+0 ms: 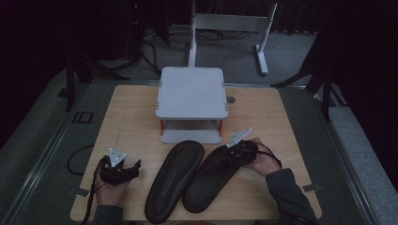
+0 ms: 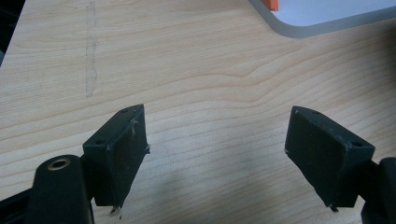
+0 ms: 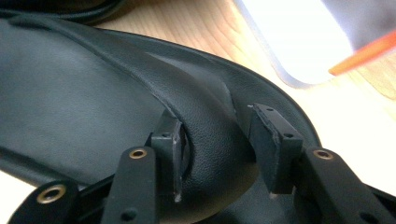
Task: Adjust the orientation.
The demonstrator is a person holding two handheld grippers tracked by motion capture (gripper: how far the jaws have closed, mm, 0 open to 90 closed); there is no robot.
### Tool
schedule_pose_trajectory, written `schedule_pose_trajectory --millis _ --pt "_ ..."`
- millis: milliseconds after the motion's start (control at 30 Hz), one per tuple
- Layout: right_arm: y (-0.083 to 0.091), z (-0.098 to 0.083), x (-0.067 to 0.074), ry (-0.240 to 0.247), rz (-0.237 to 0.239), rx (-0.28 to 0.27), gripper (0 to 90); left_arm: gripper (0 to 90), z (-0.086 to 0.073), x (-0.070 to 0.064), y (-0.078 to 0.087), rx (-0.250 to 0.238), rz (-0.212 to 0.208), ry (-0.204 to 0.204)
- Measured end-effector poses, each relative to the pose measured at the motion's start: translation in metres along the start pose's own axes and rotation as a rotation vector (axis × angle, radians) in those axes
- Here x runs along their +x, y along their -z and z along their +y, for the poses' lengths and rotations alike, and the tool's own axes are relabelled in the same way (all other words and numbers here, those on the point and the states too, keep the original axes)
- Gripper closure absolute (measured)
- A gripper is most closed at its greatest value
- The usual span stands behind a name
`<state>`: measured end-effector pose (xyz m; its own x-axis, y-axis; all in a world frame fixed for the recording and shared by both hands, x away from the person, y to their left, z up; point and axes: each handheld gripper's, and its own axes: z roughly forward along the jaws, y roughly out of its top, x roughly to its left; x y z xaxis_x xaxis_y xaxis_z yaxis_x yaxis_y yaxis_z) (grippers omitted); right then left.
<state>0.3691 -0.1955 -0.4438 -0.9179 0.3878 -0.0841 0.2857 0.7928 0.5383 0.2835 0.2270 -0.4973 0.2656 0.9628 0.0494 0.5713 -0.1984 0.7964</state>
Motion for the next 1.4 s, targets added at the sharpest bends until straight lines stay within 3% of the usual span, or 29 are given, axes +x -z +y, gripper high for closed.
schedule_pose_trajectory --millis 100,233,400,500,567,667,733,933,1167,1267,1400 --pt "-0.001 0.001 0.0 -0.031 0.011 -0.004 45.6 21.1 0.0 0.0 0.001 -0.004 -0.005 0.0" --pt "0.007 0.001 0.005 -0.031 -0.041 -0.026 34.5 21.9 0.001 -0.001 0.002 -0.016 -0.017 0.002" --pt "0.015 0.006 0.011 -0.009 -0.065 -0.023 29.9 21.9 0.002 -0.003 0.005 -0.022 -0.031 -0.004" --pt "0.026 0.009 0.012 -0.008 -0.053 -0.056 29.6 21.9 0.004 -0.005 0.01 -0.041 -0.045 -0.004" --pt "0.033 0.012 0.014 -0.017 -0.066 -0.099 29.0 21.9 0.006 -0.007 0.014 -0.058 -0.068 -0.005" --pt "0.035 0.017 0.016 -0.035 -0.044 -0.163 29.4 21.9 0.01 -0.014 0.019 -0.075 -0.089 -0.019" --pt "0.023 0.025 0.024 -0.031 -0.047 -0.184 31.2 21.9 0.013 -0.02 0.022 -0.087 -0.098 -0.034" --pt "-0.01 0.037 0.034 -0.021 -0.063 -0.128 35.0 21.9 0.022 -0.038 0.029 -0.109 -0.138 -0.093" --pt "-0.027 0.044 0.042 -0.007 -0.063 -0.097 36.1 21.9 0.026 -0.056 0.029 -0.099 -0.193 -0.151" --pt "-0.03 0.047 0.045 -0.007 -0.052 -0.101 35.9 21.9 0.026 -0.061 0.024 -0.065 -0.163 -0.196" --pt "-0.037 0.055 0.051 0.006 -0.026 -0.108 35.9 22.2 0.025 -0.054 0.02 -0.046 -0.123 -0.192"
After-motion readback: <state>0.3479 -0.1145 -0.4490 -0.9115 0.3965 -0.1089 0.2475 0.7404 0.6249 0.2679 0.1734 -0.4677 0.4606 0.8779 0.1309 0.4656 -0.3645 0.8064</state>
